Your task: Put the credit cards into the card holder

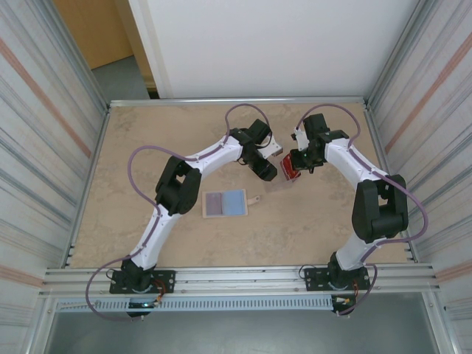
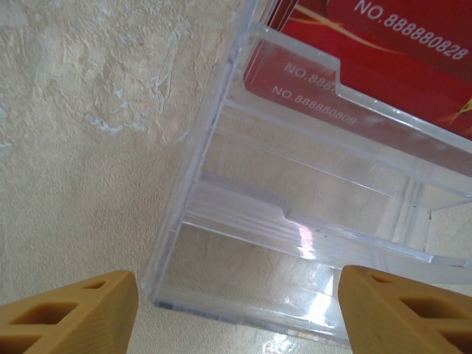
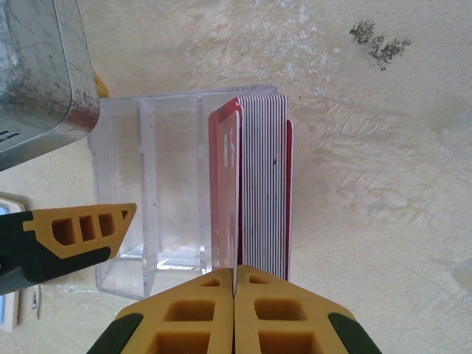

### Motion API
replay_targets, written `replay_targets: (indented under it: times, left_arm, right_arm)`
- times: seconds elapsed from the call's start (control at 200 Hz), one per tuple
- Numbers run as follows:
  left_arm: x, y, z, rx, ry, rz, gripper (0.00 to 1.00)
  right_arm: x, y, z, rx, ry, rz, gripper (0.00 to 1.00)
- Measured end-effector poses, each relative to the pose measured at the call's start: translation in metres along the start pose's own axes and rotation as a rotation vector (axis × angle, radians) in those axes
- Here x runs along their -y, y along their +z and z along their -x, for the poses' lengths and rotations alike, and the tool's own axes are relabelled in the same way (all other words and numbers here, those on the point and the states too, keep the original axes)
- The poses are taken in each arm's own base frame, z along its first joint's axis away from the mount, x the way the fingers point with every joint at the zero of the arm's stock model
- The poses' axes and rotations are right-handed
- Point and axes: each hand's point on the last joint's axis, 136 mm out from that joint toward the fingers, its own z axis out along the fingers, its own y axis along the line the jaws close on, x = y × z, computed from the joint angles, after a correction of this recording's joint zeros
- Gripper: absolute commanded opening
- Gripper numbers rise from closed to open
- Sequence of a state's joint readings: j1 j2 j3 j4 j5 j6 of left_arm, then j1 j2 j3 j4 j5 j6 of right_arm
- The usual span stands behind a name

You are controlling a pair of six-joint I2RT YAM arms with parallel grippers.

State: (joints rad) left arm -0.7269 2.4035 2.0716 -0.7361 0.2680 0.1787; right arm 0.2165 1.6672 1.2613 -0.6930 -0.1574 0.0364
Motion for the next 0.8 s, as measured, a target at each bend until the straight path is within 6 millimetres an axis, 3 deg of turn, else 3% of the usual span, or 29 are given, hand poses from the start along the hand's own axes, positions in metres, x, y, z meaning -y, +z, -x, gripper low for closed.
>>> replay_targets:
  times: [0.441,0.636,0.797]
  left_arm:
    - [0.0,-0.001,0.0,0.001,0.0,0.001,0.73]
    - [0.0,-0.005,-0.004,-0.012,0.002,0.009,0.74]
    - [-0.002,-0.022,-0.007,-0.019,-0.002,0.018,0.76]
  right_arm:
    - [-0.005,-0.007,0.003,0.018,0.023,0.074,0.05]
    - [-0.003,-0.037,0.016,0.11,0.068,0.143,0.05]
    - [-0.016,-0.067,0.024,0.193,0.094,0.221,0.05]
